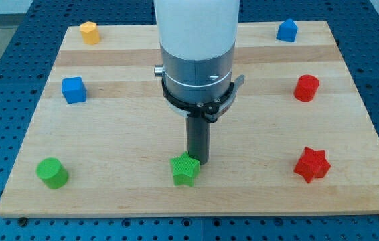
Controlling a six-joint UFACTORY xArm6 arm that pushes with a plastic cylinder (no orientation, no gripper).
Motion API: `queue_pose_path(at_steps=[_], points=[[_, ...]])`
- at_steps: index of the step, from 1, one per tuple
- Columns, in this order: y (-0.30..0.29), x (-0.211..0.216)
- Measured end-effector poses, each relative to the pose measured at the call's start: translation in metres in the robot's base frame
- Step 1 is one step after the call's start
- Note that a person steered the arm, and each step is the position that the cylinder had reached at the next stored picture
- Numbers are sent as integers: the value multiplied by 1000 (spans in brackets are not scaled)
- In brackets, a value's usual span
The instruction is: Slightly move the red star to the right
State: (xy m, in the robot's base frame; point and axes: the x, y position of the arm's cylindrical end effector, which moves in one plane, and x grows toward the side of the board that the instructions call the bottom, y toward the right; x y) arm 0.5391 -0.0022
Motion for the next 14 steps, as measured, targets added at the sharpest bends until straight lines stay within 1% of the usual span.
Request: queue_pose_path(at_steps=[1, 2, 4, 6, 9, 11, 14], points=[[15, -19], [43, -23], [106, -20], [140, -1], [155, 8], [155, 6], [155, -13]])
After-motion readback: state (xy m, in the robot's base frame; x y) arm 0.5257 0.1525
